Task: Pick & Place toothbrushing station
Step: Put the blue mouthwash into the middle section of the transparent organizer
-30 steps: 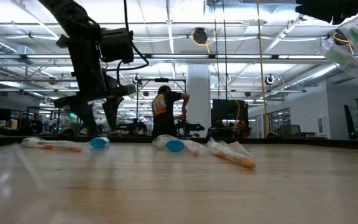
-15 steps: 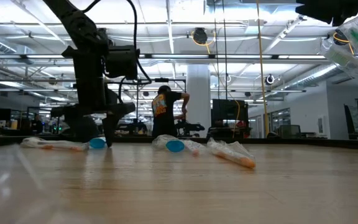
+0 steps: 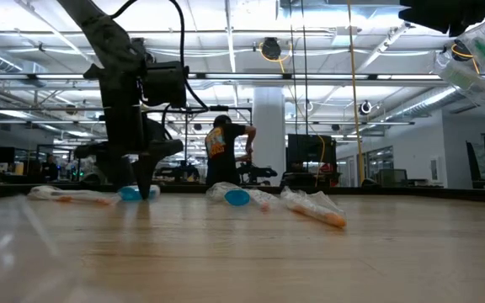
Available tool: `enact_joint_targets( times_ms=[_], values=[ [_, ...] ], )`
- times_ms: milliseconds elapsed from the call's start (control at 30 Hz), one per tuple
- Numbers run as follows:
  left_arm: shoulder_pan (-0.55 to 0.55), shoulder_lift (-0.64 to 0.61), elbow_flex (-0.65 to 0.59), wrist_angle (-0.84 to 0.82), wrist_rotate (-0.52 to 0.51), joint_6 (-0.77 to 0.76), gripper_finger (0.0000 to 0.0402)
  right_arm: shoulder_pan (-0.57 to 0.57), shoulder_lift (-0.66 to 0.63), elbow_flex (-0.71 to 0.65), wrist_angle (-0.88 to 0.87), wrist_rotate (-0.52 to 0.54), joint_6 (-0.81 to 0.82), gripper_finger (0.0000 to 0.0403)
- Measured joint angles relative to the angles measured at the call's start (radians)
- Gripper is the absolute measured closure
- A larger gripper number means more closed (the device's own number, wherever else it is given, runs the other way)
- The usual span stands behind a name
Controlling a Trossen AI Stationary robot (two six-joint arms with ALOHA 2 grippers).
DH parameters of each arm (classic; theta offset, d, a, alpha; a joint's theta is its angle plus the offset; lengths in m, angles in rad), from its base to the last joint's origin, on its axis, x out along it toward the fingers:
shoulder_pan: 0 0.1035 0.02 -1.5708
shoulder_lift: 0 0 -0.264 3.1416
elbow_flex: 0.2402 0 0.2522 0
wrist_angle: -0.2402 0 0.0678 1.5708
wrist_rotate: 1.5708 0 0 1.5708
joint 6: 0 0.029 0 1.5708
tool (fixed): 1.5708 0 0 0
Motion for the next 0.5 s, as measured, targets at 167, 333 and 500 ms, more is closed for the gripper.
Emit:
enact_joint_targets(
  times_ms=[167, 333, 500],
  values=[
    [-0.003, -0.028, 0.016, -0.002, -0.010, 0.065, 0.0217, 0.000, 0.016, 0.000, 0.021, 0.000, 0.000, 0.0151],
    [-0.012, -0.074, 0.055, 0.021, -0.042, 0.143, 0.0225, 0.000, 0.027, 0.000, 0.030, 0.000, 0.000, 0.0151],
    [-0.044, -0.135, 0.109, 0.107, -0.043, 0.270, 0.0233, 0.000, 0.045, 0.000, 0.030, 0.000, 0.018, 0.0151]
  ],
)
